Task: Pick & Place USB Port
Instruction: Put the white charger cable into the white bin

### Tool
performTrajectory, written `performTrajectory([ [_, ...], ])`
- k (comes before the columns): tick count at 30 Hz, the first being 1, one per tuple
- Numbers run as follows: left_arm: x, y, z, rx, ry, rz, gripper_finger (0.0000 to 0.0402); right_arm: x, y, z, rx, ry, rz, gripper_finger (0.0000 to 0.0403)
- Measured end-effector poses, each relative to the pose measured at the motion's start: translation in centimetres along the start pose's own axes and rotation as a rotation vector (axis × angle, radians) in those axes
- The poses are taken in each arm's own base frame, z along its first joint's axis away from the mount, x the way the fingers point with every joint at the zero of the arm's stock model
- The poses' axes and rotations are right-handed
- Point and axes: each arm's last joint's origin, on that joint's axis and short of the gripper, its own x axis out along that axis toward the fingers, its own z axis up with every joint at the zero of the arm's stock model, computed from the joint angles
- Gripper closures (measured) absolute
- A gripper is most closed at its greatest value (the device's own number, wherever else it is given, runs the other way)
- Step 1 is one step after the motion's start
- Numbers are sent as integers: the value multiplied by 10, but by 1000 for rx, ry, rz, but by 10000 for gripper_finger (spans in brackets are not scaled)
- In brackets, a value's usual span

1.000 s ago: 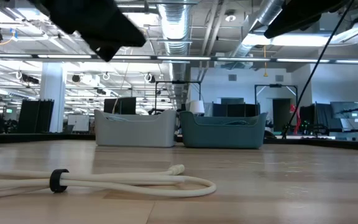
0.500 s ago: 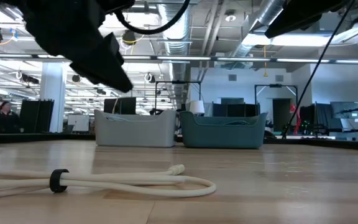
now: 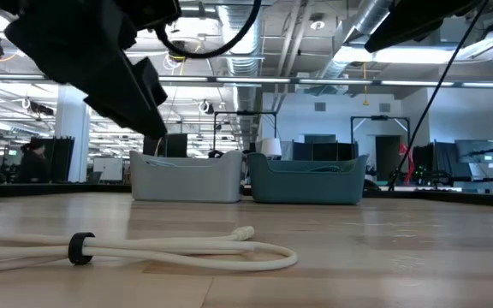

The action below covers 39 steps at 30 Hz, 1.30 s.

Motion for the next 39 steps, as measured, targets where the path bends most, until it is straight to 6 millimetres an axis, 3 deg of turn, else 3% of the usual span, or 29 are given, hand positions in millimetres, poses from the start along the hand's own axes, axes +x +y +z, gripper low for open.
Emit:
performTrajectory([
  [6,0,-1,8,29,-78,-17,266,0,0,0,0,0,0,282],
  [11,-1,-1,23,-66,-205,-48,266,0,0,0,0,0,0,282],
  [15,-8,-17,42,-16,-224,-102,266,0,0,0,0,0,0,282],
  [20,-16,-28,50,71,-202,72,266,0,0,0,0,0,0,282],
  [23,-16,-24,48,75,-180,170,266,0,0,0,0,0,0,282],
  [28,-9,-18,42,-24,-119,167,266,0,0,0,8,0,0,282],
  [39,45,-5,8,-43,90,154,266,0,0,0,16,0,-1,282],
])
